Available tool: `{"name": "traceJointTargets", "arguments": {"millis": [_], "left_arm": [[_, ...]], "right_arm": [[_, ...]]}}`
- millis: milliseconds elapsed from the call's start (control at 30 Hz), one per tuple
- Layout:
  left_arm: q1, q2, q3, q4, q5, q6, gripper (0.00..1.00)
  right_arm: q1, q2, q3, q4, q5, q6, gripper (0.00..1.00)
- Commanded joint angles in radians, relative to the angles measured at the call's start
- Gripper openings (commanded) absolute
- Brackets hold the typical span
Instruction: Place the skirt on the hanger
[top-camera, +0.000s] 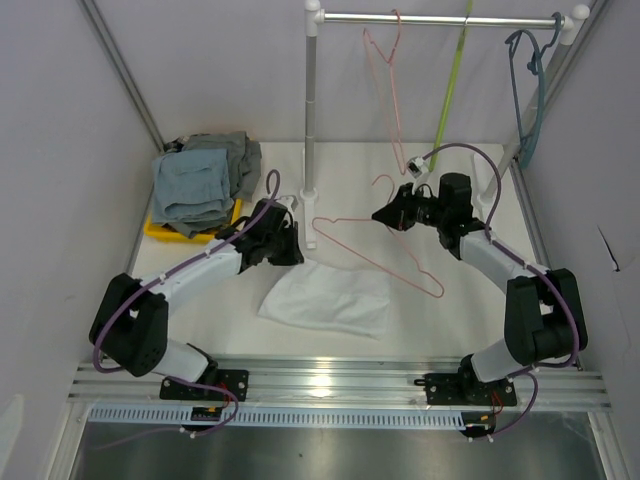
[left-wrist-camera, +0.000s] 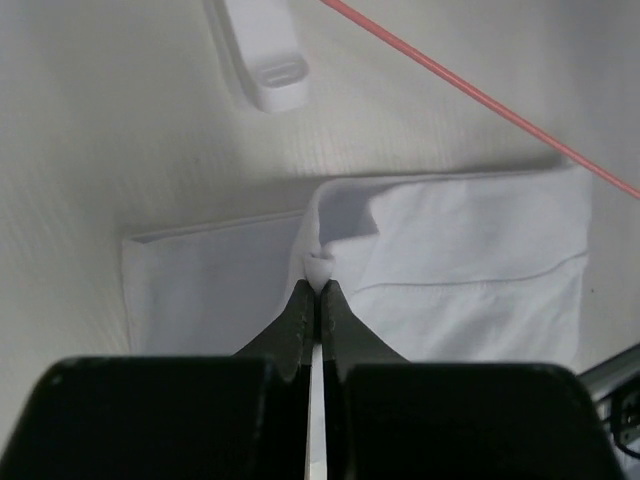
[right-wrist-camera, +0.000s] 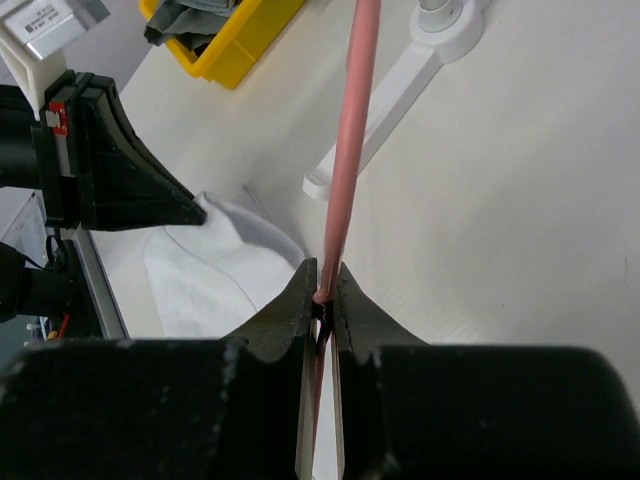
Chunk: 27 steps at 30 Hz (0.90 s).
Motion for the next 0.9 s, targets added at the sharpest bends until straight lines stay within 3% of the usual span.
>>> {"name": "traceJointTargets", "arguments": {"millis": [0, 267, 467, 633, 867], "left_arm": [[0.004, -0.021, 0.032, 0.021, 0.156, 0.071, 0.00], [0.004, -0.111, 0.037, -0.011, 0.213, 0.135, 0.00], [0.005, -0.208, 0.000, 0.001, 0.249, 0.162, 0.00], [0.004, -0.272, -0.016, -0.005, 0.279, 0.211, 0.00], [0.027, -0.269, -0.019, -0.031, 0.175, 0.210, 0.00]], "right_arm": [[-0.006, -0.009, 0.060, 0.061, -0.048, 0.011, 0.00], [-0.006, 0.038, 0.064, -0.036, 0.074, -0.117, 0.00], [-0.009, 0.069, -0.002, 0.067, 0.045, -0.066, 0.00], [-0.015, 0.069, 0.003, 0.042, 0.074, -0.095, 0.00], [-0.024, 0.051, -0.029, 0.030, 0.136, -0.093, 0.00]]}}
